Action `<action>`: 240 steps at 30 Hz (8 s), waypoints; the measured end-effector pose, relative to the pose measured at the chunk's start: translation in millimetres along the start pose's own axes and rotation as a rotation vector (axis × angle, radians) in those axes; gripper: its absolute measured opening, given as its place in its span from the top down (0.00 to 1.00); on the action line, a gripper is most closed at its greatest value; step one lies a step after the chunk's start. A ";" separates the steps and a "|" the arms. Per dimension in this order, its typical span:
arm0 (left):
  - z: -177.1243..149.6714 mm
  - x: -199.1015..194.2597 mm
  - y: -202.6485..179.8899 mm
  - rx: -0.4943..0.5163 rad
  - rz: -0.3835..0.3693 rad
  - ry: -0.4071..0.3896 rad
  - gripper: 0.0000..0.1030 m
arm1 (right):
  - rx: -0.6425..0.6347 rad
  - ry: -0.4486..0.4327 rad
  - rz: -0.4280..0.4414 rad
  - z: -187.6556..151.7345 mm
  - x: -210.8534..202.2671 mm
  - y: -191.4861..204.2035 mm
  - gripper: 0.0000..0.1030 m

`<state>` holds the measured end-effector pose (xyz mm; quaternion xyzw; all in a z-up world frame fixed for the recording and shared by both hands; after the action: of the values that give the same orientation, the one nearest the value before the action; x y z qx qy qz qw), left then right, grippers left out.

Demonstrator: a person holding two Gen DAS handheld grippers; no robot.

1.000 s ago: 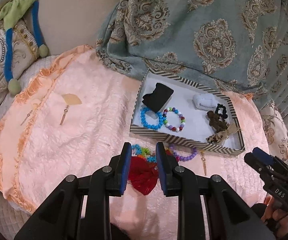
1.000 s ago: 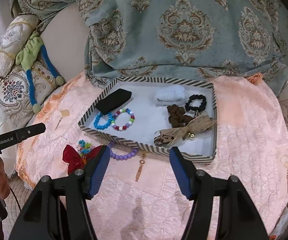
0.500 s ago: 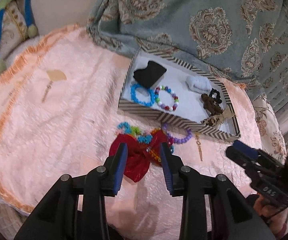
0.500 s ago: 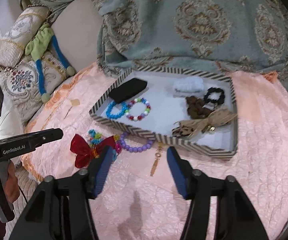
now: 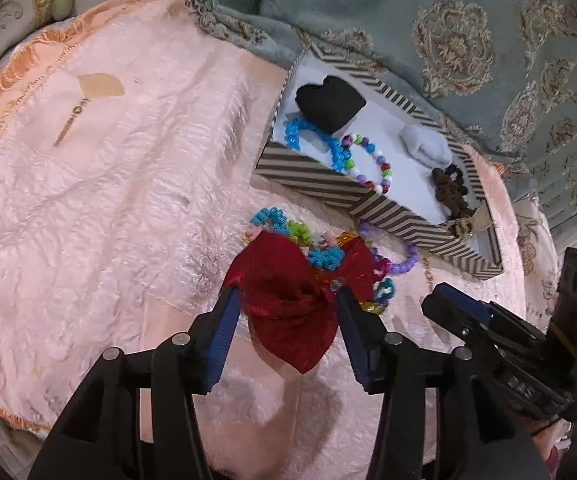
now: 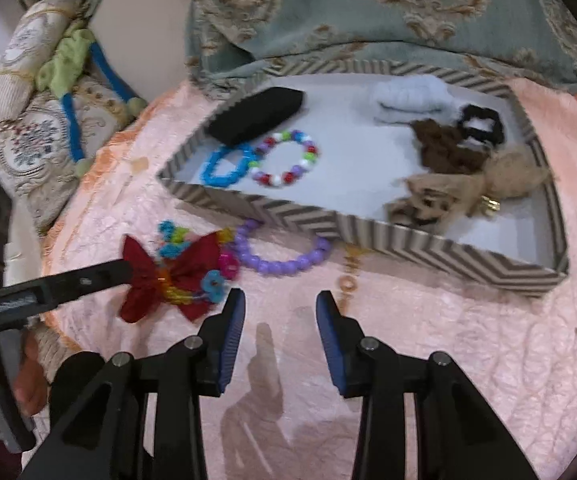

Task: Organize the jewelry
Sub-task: 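Grasp the red bow with the left gripper while the right grasps the orange bead bracelet, then lower the red bow into the tray with the left gripper while the right lowers the orange bracelet, then lift both grippers from the tray and move them to the remaining bracelets, then grasp the flower bead bracelet with the left gripper while the right grasps the purple bead bracelet, then lower both bracelets into the tray and open both grippers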

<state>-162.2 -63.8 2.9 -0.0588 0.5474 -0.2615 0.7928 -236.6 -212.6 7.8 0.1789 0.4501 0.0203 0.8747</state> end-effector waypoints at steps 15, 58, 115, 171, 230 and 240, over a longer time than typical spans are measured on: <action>-1.8 8.7 -1.5 0.055 0.030 0.001 1.00 | 0.027 0.030 0.100 7.6 42.6 25.1 0.96; 60.5 -87.0 -94.8 0.275 0.122 -0.248 1.00 | -0.066 -0.283 0.029 66.3 -146.8 7.1 0.96; 173.1 129.4 -117.9 0.226 0.147 -0.049 1.00 | 0.143 -0.053 -0.071 101.8 30.7 -103.7 0.93; 43.2 -73.3 -27.7 0.152 0.158 -0.123 0.88 | 0.023 -0.122 0.000 26.5 -76.0 -11.9 0.65; 70.8 -88.5 -83.1 0.256 0.119 -0.190 1.00 | -0.007 -0.285 0.016 56.8 -139.8 -8.7 0.91; 82.1 -72.4 -123.7 0.328 0.124 -0.191 1.00 | 0.021 -0.304 -0.018 64.8 -149.8 -32.8 0.91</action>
<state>-150.8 -150.9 142.8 0.0805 0.4224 -0.2914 0.8545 -278.2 -291.8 148.1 0.1852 0.3141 -0.0195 0.9310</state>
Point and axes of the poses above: each gripper's, at about its wrist camera, not at the fingertips, and x roughly the way its jaws point, y to its left, z to its top, the point moved 6 cm from there along x, roughly the way its jaws point, and after that the axes turned 2 degrees about -y, right-handed, at the moved point
